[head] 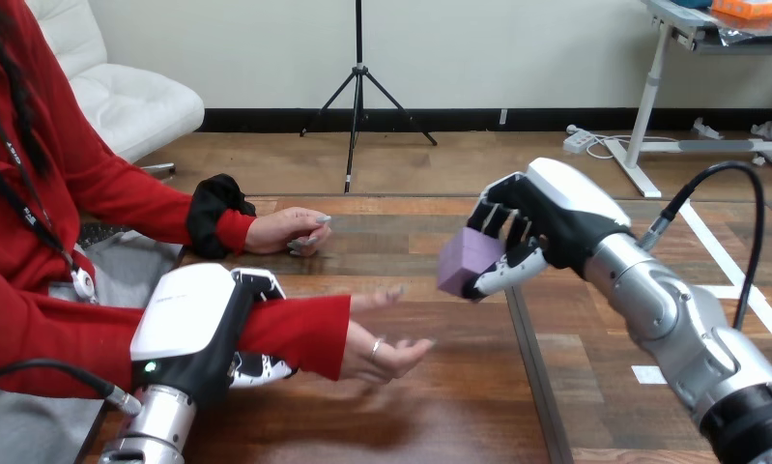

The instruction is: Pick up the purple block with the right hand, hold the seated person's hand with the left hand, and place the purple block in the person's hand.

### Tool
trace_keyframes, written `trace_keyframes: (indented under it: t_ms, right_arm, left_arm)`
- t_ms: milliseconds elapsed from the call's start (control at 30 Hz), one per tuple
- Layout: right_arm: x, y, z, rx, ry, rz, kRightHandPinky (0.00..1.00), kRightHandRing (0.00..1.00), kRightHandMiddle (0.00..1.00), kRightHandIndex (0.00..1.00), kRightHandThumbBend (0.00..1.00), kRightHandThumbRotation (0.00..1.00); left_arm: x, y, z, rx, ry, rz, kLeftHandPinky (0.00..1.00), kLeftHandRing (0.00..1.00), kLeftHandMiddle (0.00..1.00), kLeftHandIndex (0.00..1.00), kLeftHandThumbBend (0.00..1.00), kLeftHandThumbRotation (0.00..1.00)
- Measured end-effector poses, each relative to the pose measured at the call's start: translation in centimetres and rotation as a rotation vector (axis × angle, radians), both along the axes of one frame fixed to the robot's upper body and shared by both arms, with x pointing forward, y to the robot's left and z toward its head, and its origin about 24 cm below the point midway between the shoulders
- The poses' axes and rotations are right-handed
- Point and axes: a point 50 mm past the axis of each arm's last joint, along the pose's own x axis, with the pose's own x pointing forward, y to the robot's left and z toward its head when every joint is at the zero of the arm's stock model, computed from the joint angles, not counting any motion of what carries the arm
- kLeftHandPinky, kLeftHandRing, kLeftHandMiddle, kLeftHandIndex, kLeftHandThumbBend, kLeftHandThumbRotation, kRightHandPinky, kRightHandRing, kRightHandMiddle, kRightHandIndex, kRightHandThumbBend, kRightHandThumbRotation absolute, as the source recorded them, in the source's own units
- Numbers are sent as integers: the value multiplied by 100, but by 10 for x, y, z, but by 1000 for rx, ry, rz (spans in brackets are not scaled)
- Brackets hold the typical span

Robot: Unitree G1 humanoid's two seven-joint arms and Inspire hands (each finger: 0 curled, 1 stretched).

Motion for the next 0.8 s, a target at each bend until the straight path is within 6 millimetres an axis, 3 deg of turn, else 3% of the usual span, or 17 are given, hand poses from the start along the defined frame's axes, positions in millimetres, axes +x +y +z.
trace_keyframes:
  t_ms: [800]
  right_arm:
    - [-9, 14, 5, 47, -17, 60, 35, 39, 45, 48, 63, 0]
  left_arm:
    - [5, -5, 17, -45, -75, 2, 32, 38, 43, 42, 76, 0]
